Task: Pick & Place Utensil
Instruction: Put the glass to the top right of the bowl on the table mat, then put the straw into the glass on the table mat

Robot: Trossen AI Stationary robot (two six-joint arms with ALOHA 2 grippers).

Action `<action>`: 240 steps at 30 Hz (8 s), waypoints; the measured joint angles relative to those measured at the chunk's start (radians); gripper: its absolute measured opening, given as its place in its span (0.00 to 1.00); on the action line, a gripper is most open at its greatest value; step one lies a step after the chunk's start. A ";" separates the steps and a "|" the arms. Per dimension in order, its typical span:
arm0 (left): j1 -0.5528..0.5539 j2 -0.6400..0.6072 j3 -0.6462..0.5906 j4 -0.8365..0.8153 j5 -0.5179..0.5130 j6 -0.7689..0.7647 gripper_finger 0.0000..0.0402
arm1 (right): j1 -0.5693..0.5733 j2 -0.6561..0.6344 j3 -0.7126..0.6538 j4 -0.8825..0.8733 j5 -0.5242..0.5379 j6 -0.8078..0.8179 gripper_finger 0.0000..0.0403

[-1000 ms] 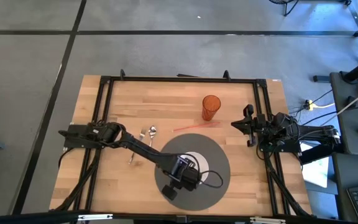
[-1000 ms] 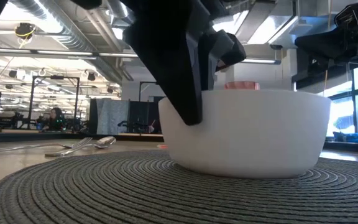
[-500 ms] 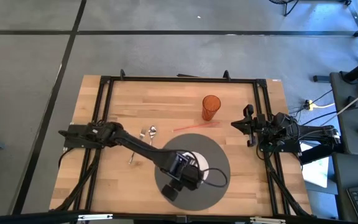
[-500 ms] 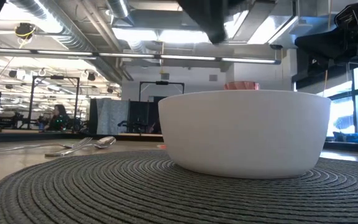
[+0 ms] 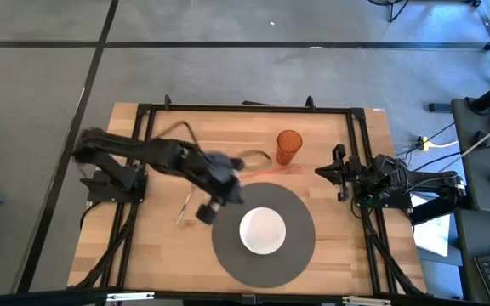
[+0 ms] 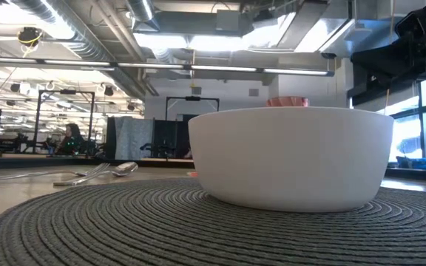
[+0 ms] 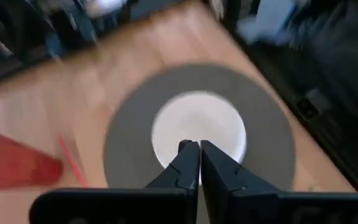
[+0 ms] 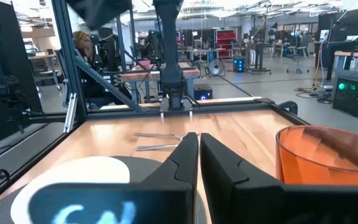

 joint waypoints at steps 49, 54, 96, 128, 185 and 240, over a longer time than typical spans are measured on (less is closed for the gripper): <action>0.468 -0.709 -1.550 1.550 -0.087 -0.171 0.01 | 0.000 0.000 0.000 0.008 0.002 -0.033 0.05; 0.468 -0.709 -1.550 1.603 -0.087 -0.172 0.00 | 0.000 0.000 0.000 0.006 0.003 -0.034 0.04; 0.468 -0.709 -1.550 1.607 -0.093 -0.227 0.00 | -0.041 1.171 1.231 -0.918 0.235 -0.331 0.31; 0.468 -0.709 -1.550 1.600 -0.092 -0.224 0.01 | -0.212 1.517 1.356 -1.154 0.085 -0.432 0.72; 0.468 -0.709 -1.550 1.601 -0.095 -0.224 0.01 | 0.362 1.264 1.110 -1.129 0.027 -0.036 0.03; 0.467 -0.689 -1.550 1.581 -0.146 -0.341 0.01 | -0.256 1.156 1.148 -0.628 -0.262 -0.423 0.02</action>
